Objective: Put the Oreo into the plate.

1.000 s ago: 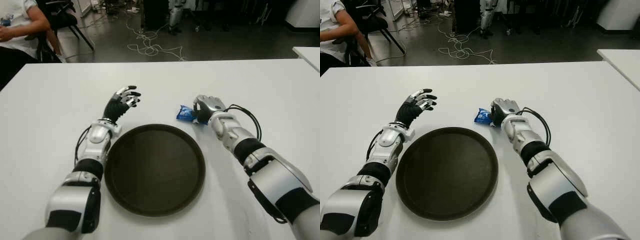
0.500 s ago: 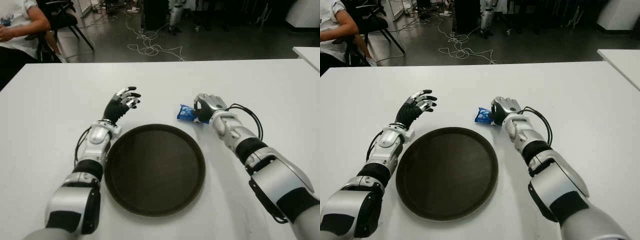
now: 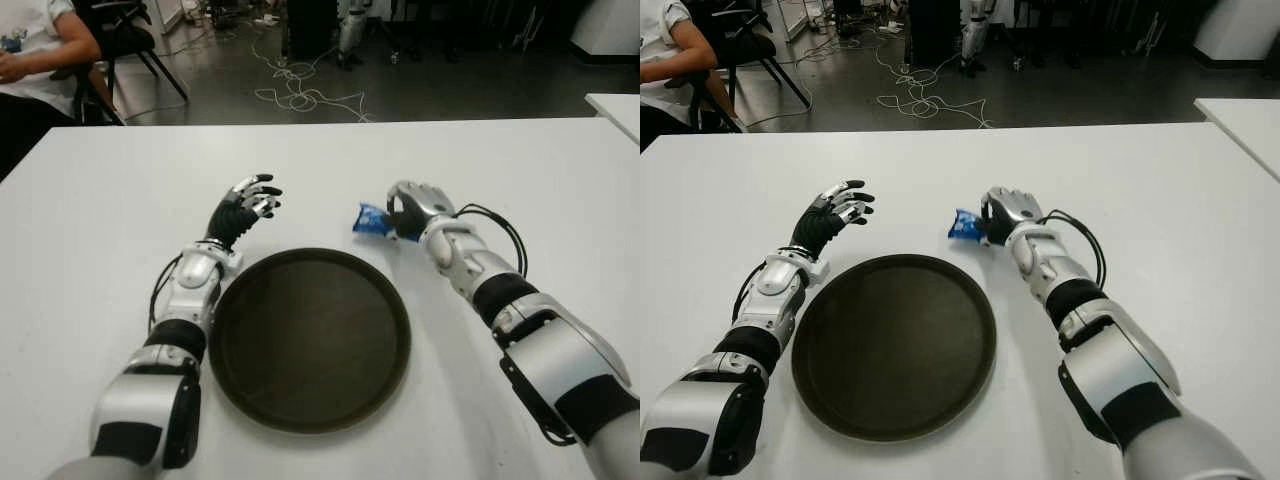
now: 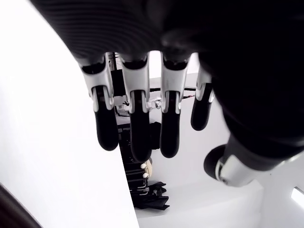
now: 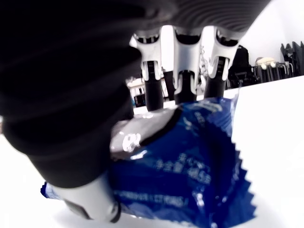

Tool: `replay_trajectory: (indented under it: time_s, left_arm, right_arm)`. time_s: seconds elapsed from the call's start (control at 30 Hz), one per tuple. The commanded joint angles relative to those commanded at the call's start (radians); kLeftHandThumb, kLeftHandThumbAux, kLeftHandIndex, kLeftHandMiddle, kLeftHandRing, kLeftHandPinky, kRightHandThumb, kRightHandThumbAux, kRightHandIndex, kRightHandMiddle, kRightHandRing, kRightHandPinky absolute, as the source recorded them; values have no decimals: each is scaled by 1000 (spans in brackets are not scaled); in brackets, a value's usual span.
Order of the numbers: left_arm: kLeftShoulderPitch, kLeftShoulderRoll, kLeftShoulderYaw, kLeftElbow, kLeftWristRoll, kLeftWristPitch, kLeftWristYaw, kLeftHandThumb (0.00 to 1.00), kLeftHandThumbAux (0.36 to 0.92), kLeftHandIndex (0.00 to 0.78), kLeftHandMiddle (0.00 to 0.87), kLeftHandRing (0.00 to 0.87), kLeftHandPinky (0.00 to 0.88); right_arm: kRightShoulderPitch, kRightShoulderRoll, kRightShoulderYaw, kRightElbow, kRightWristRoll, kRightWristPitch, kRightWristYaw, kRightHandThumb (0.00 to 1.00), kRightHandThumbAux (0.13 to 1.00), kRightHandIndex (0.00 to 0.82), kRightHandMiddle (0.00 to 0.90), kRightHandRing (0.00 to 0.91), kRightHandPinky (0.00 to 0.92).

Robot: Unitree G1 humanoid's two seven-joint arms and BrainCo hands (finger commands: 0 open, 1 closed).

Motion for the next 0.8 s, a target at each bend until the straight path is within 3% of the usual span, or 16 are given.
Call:
replay_trajectory:
  time_s: [0.33, 0.5, 0.8]
  left_arm:
    - [0, 0, 4, 1, -6, 0, -2, 77, 644, 200, 318, 314, 337]
    - [-3, 1, 4, 6, -5, -1, 0, 73, 644, 204, 324, 320, 337]
    - [-8, 7, -2, 14, 7, 0, 10, 83, 641, 204, 319, 319, 340]
  right_arm:
    - [30, -27, -30, -113, 17, -14, -17, 156, 875, 630, 768, 780, 778]
    - [88, -62, -41, -313, 2, 29, 13, 140, 880, 653, 780, 788, 778]
    - [175, -91, -65, -541, -5, 81, 49, 122, 881, 670, 794, 800, 786]
